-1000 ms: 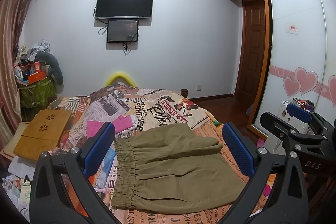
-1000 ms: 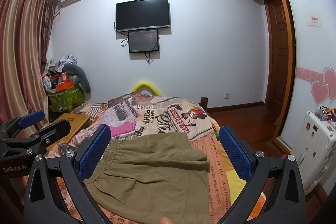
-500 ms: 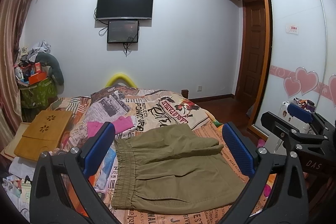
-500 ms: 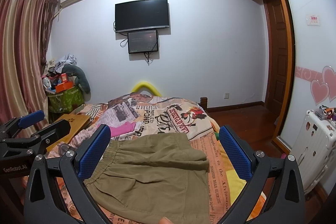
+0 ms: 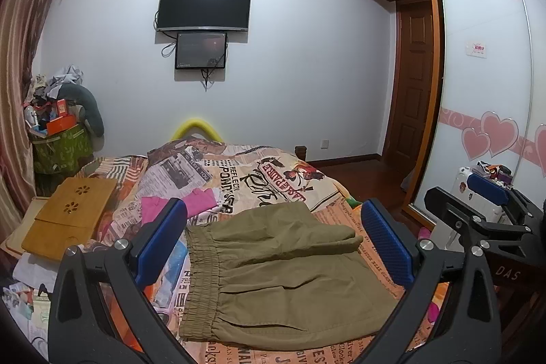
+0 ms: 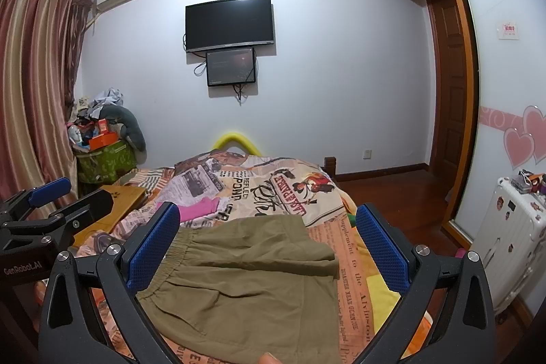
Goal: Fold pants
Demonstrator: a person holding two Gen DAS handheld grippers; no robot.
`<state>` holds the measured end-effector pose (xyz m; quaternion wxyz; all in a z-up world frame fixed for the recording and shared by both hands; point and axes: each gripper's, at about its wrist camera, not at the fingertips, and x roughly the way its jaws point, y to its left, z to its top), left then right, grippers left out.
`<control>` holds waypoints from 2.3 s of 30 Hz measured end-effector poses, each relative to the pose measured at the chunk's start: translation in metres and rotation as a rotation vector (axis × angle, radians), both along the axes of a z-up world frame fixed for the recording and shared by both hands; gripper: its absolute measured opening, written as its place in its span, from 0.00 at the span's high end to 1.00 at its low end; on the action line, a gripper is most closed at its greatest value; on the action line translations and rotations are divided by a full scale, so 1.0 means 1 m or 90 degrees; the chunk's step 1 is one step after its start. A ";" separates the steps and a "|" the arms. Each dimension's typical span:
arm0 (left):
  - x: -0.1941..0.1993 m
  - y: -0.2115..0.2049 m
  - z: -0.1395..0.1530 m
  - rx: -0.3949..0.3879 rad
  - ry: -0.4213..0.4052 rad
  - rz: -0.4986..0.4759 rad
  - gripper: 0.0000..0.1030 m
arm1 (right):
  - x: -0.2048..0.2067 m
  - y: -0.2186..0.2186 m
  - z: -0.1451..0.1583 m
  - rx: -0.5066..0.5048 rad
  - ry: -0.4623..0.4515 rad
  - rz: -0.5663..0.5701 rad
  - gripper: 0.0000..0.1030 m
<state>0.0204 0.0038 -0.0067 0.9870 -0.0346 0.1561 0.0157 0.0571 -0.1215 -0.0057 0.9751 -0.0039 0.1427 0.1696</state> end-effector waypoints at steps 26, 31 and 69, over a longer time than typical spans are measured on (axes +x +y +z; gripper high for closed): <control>0.124 0.062 -0.067 -0.045 0.175 0.061 0.00 | 0.074 -0.025 -0.044 -0.066 0.104 -0.078 0.00; 0.166 0.079 -0.104 -0.031 0.257 0.080 0.00 | 0.097 -0.028 -0.063 -0.104 0.159 -0.080 0.00; 0.234 0.130 -0.233 -0.087 0.570 -0.033 0.38 | 0.219 -0.040 -0.212 -0.065 0.494 0.069 0.53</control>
